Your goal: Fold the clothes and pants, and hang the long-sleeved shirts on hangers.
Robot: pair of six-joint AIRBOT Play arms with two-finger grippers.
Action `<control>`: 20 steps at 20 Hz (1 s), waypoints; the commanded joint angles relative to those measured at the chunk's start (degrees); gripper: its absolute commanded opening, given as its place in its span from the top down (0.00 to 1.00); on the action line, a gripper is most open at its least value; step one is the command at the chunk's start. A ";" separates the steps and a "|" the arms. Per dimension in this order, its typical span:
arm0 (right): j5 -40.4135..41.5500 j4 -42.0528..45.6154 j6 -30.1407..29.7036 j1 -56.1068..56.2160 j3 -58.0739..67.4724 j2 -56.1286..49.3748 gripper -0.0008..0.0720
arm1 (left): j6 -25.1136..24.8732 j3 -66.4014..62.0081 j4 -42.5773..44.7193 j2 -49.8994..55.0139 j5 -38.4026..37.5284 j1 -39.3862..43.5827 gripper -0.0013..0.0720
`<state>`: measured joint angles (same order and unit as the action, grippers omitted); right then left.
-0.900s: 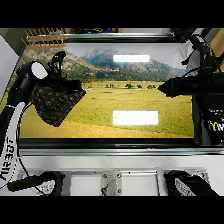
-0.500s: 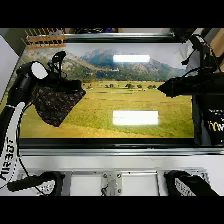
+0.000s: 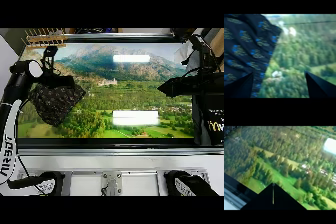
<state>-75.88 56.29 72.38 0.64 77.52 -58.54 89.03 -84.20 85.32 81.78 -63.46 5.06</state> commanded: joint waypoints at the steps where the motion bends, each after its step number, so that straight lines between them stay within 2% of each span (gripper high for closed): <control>1: -0.02 -0.02 0.02 0.04 -0.02 -0.04 0.96 | 6.16 -1.31 17.03 2.80 1.42 -5.53 0.03; 5: -0.02 -0.02 0.02 0.04 -0.02 -0.04 0.96 | 10.08 -1.31 16.68 11.76 1.51 -13.00 0.03; 7: -0.02 -0.02 0.02 0.04 -0.02 -0.04 0.96 | 11.32 -1.31 16.65 15.98 1.49 -15.06 0.03; 10: -0.02 -0.02 0.02 0.04 -0.02 -0.04 0.96 | 15.87 -1.31 16.41 21.14 2.69 -16.31 0.03; 13: -0.02 -0.02 0.02 0.04 -0.02 -0.04 0.96 | 15.98 -1.31 10.36 23.65 4.44 -16.24 0.03; 14: -0.02 -0.02 0.02 0.04 -0.02 -0.04 0.96 | 16.04 -1.31 8.55 23.82 5.07 -16.24 0.06; 15: -0.02 -0.02 0.02 0.04 -0.02 -0.04 0.96 | 16.02 -1.40 7.28 23.71 5.33 -16.24 0.43; 16: -0.02 0.00 0.00 0.04 -0.02 -0.04 0.96 | 16.00 -1.40 6.69 23.19 5.38 -16.24 0.91; 17: -0.02 -0.02 0.02 0.04 -0.02 -0.04 0.96 | 15.82 -1.42 5.40 22.08 5.92 -16.22 0.98; 20: 0.00 -0.02 0.02 0.04 -0.02 -0.04 0.96 | 14.32 -1.44 -1.29 14.86 9.77 -14.82 0.98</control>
<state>-75.88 56.29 72.40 0.64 77.52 -58.54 104.53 -85.58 90.87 101.25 -57.14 -10.74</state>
